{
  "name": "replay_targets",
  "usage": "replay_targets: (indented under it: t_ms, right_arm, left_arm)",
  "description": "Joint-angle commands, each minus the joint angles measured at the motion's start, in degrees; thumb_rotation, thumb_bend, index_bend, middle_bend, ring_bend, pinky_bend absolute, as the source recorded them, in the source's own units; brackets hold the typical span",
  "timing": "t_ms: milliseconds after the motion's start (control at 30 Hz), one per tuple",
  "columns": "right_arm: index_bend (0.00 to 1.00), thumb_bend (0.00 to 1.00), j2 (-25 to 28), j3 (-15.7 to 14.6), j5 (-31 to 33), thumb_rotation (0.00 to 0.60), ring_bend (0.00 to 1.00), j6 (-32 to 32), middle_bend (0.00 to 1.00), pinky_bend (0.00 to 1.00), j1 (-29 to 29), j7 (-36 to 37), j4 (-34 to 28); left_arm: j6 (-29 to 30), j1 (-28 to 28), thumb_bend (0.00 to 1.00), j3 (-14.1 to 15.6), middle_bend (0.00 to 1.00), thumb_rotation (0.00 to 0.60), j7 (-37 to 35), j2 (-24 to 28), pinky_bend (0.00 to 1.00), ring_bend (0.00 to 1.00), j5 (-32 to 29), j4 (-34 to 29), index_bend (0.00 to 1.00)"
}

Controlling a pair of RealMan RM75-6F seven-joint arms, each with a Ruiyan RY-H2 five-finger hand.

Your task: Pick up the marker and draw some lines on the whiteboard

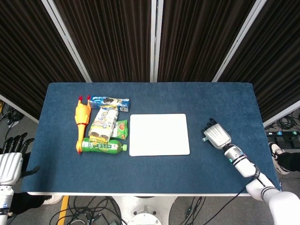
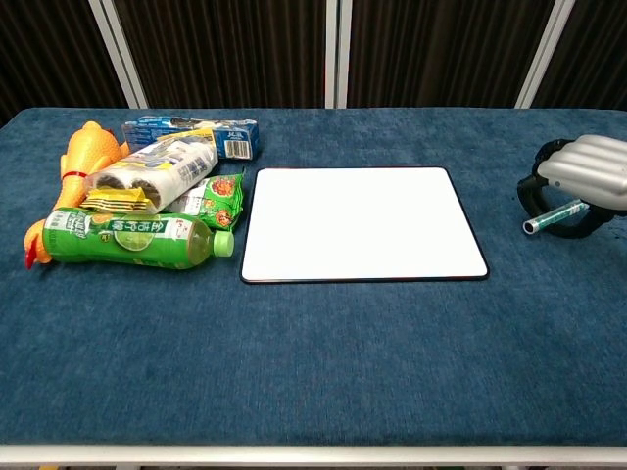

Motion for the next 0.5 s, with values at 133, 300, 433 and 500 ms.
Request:
replay_targets:
  t_ms: [133,300,433,500]
  right_arm:
    - [0.65,0.35,5.4,6.2,3.4,0.6,0.31,9.1,0.55,0.16,0.4,15.4,-16.2]
    - [0.65,0.42,3.0,10.7,10.4,0.6,0.31,4.3,0.55,0.17,1.4,31.3,-21.3]
    - [0.66,0.44,-0.9,14.3,16.4,0.6,0.31,-2.6,0.55,0.17,2.8,43.1,-21.6]
    - [0.66,0.44,-2.4,15.1,17.9,0.6,0.31,-5.0,0.55,0.17,3.5,45.8,-20.9]
  left_arm:
    - [0.2,0.2,0.03,0.2,0.04,0.6,-1.0,0.2,0.01,0.03,0.5,0.0,0.16]
    - [0.9,0.5,0.03,0.4,0.04,0.6,-2.0,0.4,0.01,0.03,1.1,0.2,0.16]
    - [1.2,0.8,0.03,0.6,0.04,0.6,-2.7,0.6,0.01,0.03,1.4,0.2,0.16]
    - [1.1,0.8,0.03,0.6,0.04,0.6,-2.9,0.7,0.01,0.03,1.4,0.1,0.16]
